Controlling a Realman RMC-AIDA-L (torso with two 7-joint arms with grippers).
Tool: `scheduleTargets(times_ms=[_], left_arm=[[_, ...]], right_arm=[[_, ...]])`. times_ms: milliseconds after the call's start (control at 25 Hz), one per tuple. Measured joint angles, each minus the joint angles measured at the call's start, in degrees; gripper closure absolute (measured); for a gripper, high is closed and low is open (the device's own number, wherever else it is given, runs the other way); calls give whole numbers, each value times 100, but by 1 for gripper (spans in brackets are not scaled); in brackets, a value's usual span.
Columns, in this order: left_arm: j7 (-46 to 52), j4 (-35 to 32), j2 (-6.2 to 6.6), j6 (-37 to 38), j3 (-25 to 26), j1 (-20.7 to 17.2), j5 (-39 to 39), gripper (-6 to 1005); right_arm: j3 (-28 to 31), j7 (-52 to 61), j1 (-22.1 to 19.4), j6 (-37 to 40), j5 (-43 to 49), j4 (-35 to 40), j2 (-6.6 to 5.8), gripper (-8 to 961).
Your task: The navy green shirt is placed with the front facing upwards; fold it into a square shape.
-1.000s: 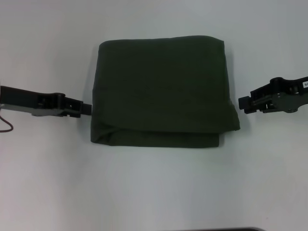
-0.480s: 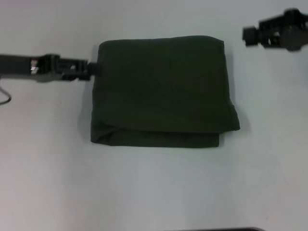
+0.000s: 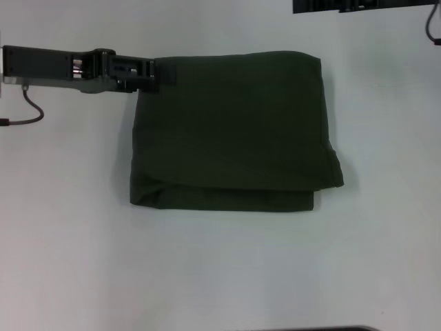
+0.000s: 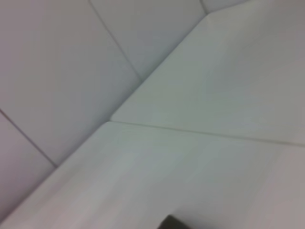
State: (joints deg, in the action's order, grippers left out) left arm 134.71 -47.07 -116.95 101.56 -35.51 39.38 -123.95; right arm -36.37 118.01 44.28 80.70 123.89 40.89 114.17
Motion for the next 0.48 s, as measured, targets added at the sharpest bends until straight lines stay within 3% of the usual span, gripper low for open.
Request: scheduleTargets(times_ms=[120,200,320,480], left_arm=[[-29,6,-3,-52,0,38,0,369],[-28,8,-3,-99,0,56,0,369],[6,11,20,-158,13,67,6,369],[24,1,48,-178,59,90,43,370]], right_arm=[[-266,-236,58,-221,14,-80,36,620],[-627,-28,95,-428,25,-78,74,517],[-1204,960,217,-819,64,-209,99,363],[-1539,2239,498,-1126,213,-534,93,284]])
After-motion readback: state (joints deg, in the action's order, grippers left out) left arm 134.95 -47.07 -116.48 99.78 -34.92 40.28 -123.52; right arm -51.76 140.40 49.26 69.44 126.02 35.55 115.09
